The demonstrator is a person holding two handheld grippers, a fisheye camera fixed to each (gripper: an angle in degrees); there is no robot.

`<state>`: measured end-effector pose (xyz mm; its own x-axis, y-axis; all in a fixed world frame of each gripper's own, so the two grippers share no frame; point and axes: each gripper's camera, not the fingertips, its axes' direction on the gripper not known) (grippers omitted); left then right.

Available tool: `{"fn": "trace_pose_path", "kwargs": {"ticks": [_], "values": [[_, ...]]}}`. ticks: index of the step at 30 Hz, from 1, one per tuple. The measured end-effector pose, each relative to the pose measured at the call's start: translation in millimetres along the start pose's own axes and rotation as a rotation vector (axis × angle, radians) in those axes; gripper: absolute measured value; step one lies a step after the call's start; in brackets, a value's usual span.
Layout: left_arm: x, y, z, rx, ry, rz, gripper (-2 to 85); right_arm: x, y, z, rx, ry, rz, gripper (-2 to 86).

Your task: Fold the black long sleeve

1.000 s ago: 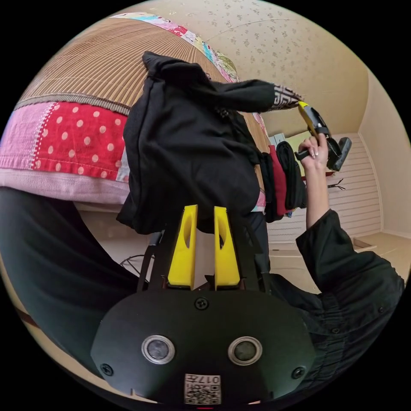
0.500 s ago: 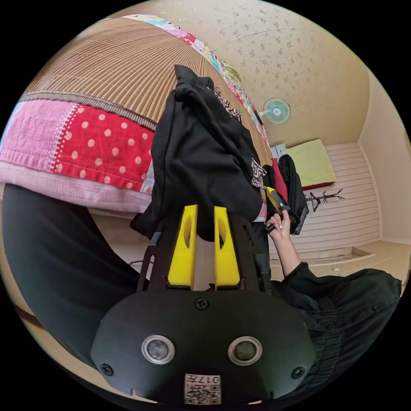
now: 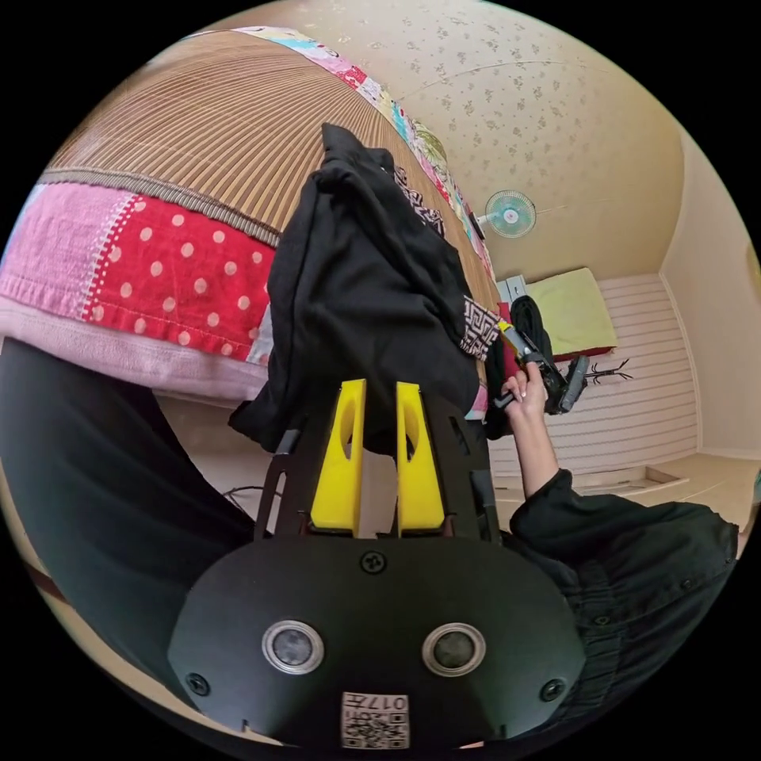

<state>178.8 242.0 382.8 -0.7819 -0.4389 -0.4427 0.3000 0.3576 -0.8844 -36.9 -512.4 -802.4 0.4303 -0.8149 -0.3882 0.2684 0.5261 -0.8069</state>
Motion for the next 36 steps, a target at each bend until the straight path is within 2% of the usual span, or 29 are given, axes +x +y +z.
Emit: {"fn": "trace_pose_path", "kwargs": {"ticks": [5, 8, 11, 13, 15, 21, 24, 25, 28, 30, 33, 36], "values": [[-11, 8, -8, 0.001, -0.012, -0.027, 6.7, -51, -57, -19, 0.109, 0.073, -0.157, 2.0], [-7, 6, -12, 0.023, -0.003, -0.017, 6.7, -44, -99, -2, 0.127, 0.076, -0.125, 2.6], [5, 6, -16, 0.053, -0.008, 0.011, 6.7, -11, -121, 34, 0.019, 0.082, 0.004, 4.4], [12, 7, -18, 0.064, -0.014, 0.033, 6.8, 15, -112, 48, -0.073, 0.010, 0.110, 6.9], [18, 10, -26, 0.092, -0.042, 0.067, 7.4, 29, -88, 42, -0.066, -0.073, 0.143, 7.4], [23, 7, -57, 0.154, -0.239, 0.144, 11.4, 46, 15, 18, -0.202, -0.187, 0.103, 8.0], [31, -4, -53, 0.141, -0.265, 0.201, 12.0, 42, 55, 20, -0.292, -0.164, 0.059, 7.9], [32, -6, -50, 0.136, -0.262, 0.208, 12.0, 40, 65, 15, -0.257, -0.168, 0.044, 7.3], [35, -20, -28, 0.079, -0.280, 0.174, 9.9, 35, 66, 18, -0.318, -0.228, 0.050, 2.9], [43, -22, -29, 0.074, -0.314, 0.163, 3.7, 29, 57, 19, -0.347, -0.236, 0.054, 1.8], [61, -28, -58, 0.163, -0.165, 0.180, 0.9, 21, 29, -3, -0.264, -0.237, 0.049, 1.2], [90, -64, -77, 0.170, -0.162, 0.242, 0.8, 25, -17, -22, -0.174, -0.271, 0.049, 1.1]]}}
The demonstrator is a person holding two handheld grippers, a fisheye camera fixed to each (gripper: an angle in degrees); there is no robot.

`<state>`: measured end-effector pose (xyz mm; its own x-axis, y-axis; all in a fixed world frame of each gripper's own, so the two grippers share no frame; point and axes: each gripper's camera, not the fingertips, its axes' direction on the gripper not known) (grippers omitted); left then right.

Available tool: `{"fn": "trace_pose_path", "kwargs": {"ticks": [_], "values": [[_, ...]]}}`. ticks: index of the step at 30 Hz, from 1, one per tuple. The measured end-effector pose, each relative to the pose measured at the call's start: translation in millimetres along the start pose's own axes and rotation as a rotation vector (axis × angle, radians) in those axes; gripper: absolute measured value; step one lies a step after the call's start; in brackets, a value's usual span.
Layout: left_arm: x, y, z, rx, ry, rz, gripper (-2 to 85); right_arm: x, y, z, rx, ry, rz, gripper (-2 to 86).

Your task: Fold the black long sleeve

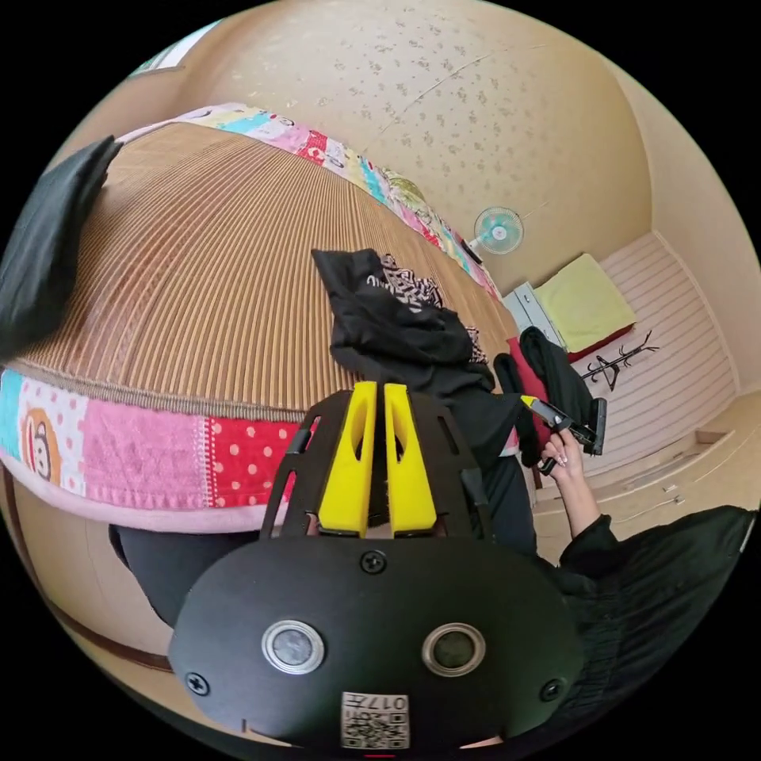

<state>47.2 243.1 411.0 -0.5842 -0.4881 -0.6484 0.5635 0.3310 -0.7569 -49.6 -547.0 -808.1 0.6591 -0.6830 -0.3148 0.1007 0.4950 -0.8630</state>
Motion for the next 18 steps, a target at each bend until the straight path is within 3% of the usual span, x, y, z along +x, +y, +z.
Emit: {"fn": "trace_pose_path", "kwargs": {"ticks": [4, 8, 11, 18], "values": [[16, -70, 8, -0.032, 0.027, 0.079, 2.6, -8, -59, -11, 0.133, 0.095, 0.000, 1.7], [14, -101, 17, -0.003, 0.018, 0.093, 5.2, -5, -79, -26, 0.221, 0.015, 0.075, 4.5], [4, -77, 18, 0.003, 0.098, 0.049, 8.3, -6, -66, -23, 0.159, -0.020, 0.021, 6.8], [-32, 27, 6, -0.095, 0.053, -0.101, 13.4, 26, 18, 8, -0.208, 0.015, -0.035, 8.9]]}}
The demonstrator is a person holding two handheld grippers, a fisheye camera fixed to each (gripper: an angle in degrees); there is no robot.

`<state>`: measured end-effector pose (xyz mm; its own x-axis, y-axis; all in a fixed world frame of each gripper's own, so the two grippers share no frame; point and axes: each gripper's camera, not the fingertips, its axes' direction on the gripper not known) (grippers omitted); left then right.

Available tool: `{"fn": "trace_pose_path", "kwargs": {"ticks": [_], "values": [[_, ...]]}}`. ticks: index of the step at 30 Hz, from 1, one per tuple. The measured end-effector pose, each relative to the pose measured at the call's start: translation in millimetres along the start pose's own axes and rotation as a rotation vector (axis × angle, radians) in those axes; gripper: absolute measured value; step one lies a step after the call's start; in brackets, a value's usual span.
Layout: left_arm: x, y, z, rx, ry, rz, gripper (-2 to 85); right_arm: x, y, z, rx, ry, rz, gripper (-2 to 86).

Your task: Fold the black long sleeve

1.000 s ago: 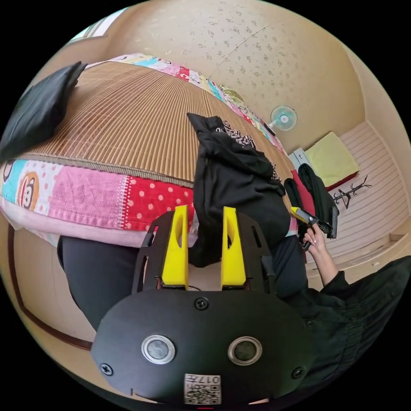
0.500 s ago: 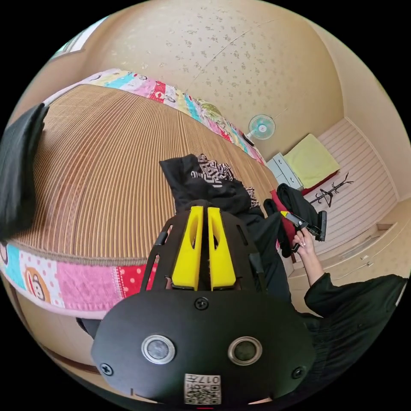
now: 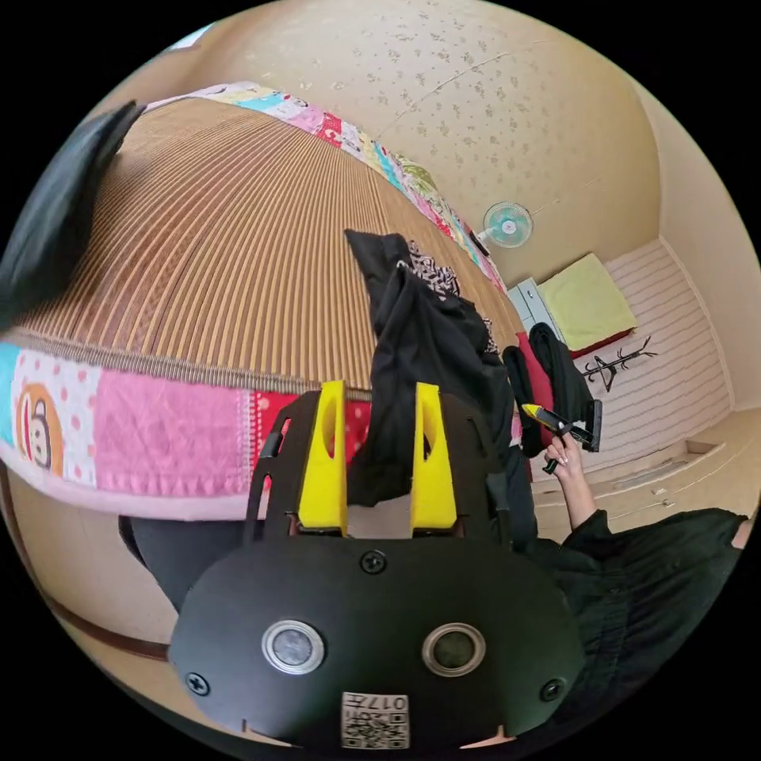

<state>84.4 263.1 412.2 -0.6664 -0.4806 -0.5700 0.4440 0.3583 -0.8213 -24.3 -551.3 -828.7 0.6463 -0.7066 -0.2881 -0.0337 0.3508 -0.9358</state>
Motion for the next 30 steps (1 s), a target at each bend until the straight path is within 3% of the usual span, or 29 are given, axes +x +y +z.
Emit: {"fn": "trace_pose_path", "kwargs": {"ticks": [4, 10, 13, 16, 18, 21, 25, 30], "values": [[2, 22, 7, -0.119, 0.016, -0.015, 13.9, 17, 23, 16, -0.131, -0.004, 0.060, 10.4], [26, 8, 49, -0.339, -0.142, 0.034, 15.4, 24, 14, 37, -0.261, 0.013, 0.064, 11.4], [32, -10, 58, -0.396, -0.233, 0.056, 13.2, 16, 6, 38, -0.326, 0.098, 0.014, 10.3], [35, -22, 59, -0.472, -0.327, 0.098, 5.8, 14, 5, 26, -0.363, 0.114, -0.040, 6.1], [32, -26, 49, -0.532, -0.136, 0.139, 2.7, 17, 9, 12, -0.367, 0.042, -0.050, 4.3], [23, -27, 6, -0.475, 0.183, 0.126, 1.5, 24, 22, -31, -0.322, -0.093, -0.072, 3.1], [26, -29, -64, -0.379, 0.453, 0.176, 0.6, 43, 43, -129, -0.049, -0.514, -0.096, 2.5], [42, -42, -183, -0.101, 0.733, 0.306, 0.1, 63, 61, -233, 0.274, -0.837, -0.202, 2.4]]}}
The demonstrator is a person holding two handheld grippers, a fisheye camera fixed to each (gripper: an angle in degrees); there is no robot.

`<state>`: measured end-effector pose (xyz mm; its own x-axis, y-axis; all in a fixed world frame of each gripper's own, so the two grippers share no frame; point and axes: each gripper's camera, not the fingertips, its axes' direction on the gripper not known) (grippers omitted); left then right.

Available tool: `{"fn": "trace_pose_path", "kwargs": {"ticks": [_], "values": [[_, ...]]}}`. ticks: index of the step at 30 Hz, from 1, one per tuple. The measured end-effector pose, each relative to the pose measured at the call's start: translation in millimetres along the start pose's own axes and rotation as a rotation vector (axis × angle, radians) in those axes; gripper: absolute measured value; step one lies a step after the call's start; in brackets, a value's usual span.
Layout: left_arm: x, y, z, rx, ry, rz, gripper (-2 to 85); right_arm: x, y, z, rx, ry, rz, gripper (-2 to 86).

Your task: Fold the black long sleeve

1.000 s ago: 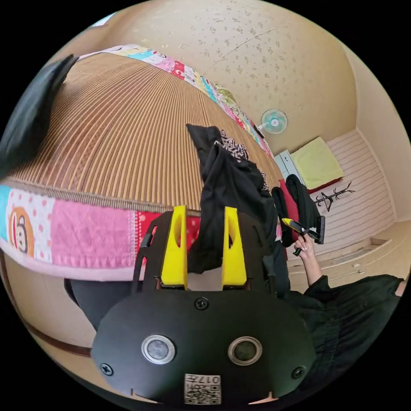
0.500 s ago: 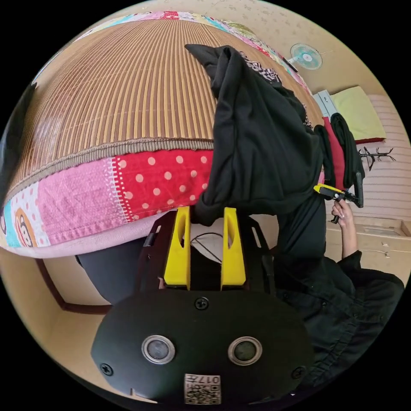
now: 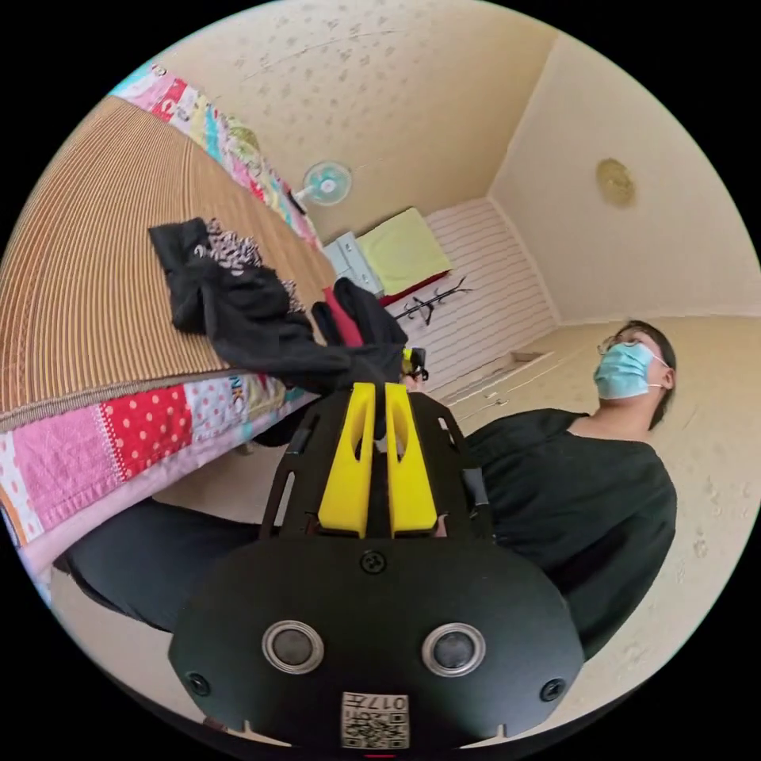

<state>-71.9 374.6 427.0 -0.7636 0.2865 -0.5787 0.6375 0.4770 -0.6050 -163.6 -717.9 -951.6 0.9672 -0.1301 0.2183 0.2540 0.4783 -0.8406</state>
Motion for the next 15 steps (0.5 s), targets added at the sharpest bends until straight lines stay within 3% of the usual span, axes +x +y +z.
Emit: {"fn": "trace_pose_path", "kwargs": {"ticks": [5, 8, 15], "values": [[47, -2, -42, 0.019, 0.112, 0.125, -0.1, -32, 5, -58, 0.150, -0.199, -0.146, 2.4], [46, 8, -59, 0.002, 0.137, 0.083, -0.2, -31, 18, -73, 0.159, -0.225, -0.167, 2.3], [-67, 37, -75, 0.191, 0.101, -0.323, -0.4, 80, 42, -71, 0.151, 0.028, 0.308, 2.2]]}}
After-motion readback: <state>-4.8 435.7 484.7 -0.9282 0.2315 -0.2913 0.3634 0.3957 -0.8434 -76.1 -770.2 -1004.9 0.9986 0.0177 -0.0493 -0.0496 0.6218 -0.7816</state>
